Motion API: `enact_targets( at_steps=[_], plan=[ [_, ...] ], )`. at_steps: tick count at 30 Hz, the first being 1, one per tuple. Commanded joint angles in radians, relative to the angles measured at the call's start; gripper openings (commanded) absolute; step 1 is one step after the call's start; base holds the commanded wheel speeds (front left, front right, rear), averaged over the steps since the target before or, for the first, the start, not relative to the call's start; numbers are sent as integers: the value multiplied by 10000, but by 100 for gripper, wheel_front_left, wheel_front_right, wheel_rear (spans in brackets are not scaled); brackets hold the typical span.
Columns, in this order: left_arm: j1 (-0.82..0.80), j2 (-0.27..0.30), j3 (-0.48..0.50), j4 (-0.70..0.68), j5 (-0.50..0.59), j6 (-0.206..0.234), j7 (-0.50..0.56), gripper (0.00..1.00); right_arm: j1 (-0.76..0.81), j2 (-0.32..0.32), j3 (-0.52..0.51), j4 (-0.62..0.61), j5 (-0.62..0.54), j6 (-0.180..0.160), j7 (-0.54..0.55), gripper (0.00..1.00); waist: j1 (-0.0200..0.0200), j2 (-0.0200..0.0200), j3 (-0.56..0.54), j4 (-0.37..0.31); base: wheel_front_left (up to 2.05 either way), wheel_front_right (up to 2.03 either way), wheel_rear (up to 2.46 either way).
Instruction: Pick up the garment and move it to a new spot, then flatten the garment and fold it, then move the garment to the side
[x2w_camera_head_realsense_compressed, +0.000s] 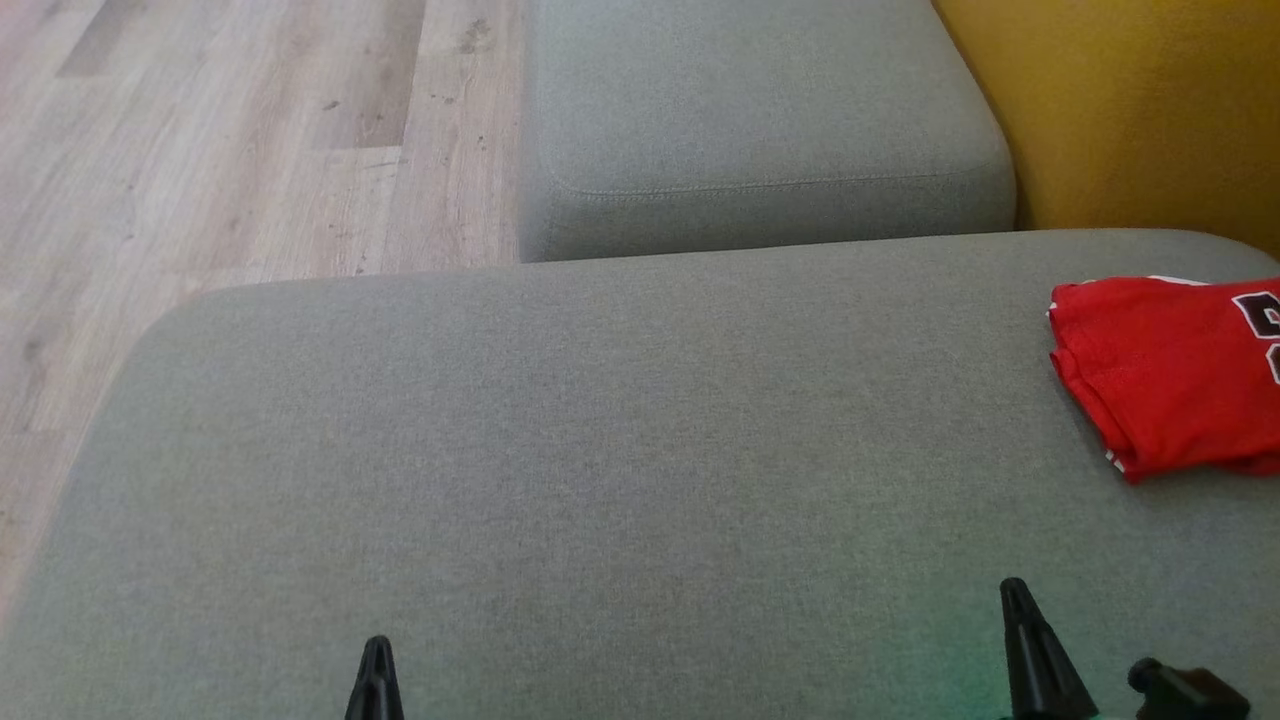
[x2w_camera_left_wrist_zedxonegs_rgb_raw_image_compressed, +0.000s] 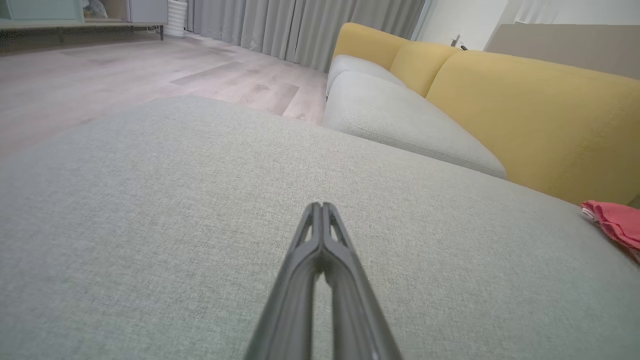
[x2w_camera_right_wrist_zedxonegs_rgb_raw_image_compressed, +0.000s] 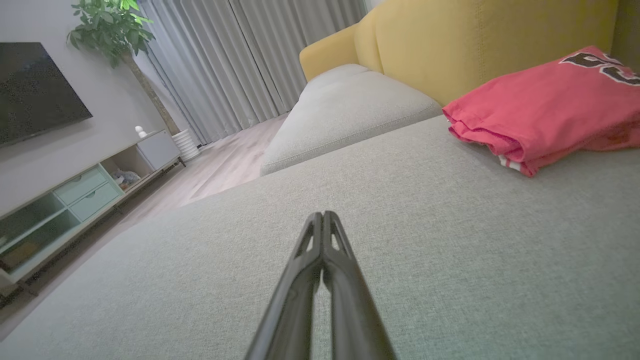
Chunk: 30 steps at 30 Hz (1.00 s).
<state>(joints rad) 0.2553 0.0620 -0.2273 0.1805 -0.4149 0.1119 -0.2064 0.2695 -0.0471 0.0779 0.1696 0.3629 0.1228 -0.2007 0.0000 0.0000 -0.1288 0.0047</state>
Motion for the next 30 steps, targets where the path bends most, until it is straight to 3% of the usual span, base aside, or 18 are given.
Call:
enact_targets(
  at_steps=[1, 30],
  plan=[
    [-480, 97, 176, -251, -327, -131, 51, 0, -562, -155, -55, -273, 361, 17, 36, 0, 0, 0, 20, 0, 0, 0, 0],
    [-1346, 191, 864, -13, -3738, -774, 756, 0, -1440, -266, -372, -2, 3897, 34, 737, 0, 0, 0, 383, -13, 0, 0, 0]
  ],
)
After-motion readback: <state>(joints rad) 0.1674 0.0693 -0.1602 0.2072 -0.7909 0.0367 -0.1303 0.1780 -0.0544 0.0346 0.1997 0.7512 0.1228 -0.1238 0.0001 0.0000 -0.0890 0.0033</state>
